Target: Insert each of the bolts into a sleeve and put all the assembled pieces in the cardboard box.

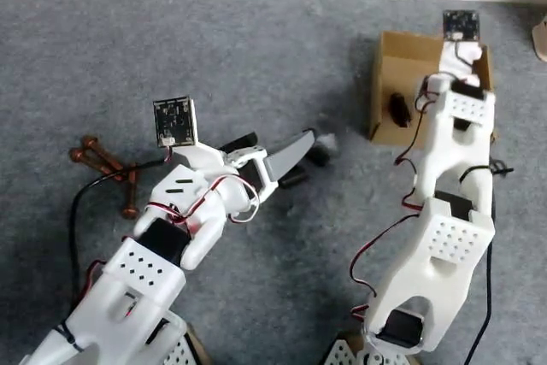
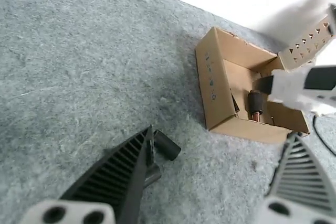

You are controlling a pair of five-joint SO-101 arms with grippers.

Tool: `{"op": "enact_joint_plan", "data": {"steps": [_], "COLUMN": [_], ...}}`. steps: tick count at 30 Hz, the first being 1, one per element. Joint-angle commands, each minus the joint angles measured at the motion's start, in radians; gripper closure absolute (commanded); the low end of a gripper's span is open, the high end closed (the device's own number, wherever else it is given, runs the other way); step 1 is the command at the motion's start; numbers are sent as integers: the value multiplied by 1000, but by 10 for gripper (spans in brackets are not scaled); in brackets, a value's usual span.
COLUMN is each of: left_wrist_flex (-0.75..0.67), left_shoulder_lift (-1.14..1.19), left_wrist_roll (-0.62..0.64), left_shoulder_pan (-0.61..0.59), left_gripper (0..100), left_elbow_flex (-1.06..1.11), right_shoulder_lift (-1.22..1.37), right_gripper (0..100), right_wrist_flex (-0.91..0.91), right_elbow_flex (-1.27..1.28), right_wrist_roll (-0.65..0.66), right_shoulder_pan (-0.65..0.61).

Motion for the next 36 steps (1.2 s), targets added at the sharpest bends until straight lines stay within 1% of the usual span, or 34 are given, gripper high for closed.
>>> {"op": "enact_joint_plan", "data": {"steps": [1, 6, 10, 13, 17, 20, 26, 28, 32, 36], "left_wrist_flex": [-21, -21, -21, -21, -21, -21, -21, -21, -21, -21], "left_shoulder_lift": [-8, -8, -8, -8, -8, -8, -8, -8, -8, -8], "left_wrist_roll": [-9, -9, -9, -9, -9, -11, -12, -35, -48, -51], "left_shoulder_pan": [-7, -7, -8, -8, -8, -8, -10, -10, -10, -10], "left_gripper": [643, 643, 643, 643, 643, 643, 643, 643, 643, 643], "left_elbow_flex": [-5, -5, -5, -5, -5, -5, -5, -5, -5, -5], "right_shoulder_lift": [-28, -25, -28, -28, -28, -25, -22, -22, -21, -24], "right_gripper": [811, 811, 811, 811, 811, 811, 811, 811, 811, 811], "right_wrist_flex": [142, 341, 444, 539, 630, 690, 753, 780, 789, 800], "right_elbow_flex": [-171, -338, -423, -481, -536, -542, -539, -539, -536, -463], "right_wrist_roll": [-14, -14, -11, 63, 123, 210, 330, 361, 361, 322], "right_shoulder_pan": [-18, -68, -111, -154, -193, -223, -260, -277, -295, -315]}}
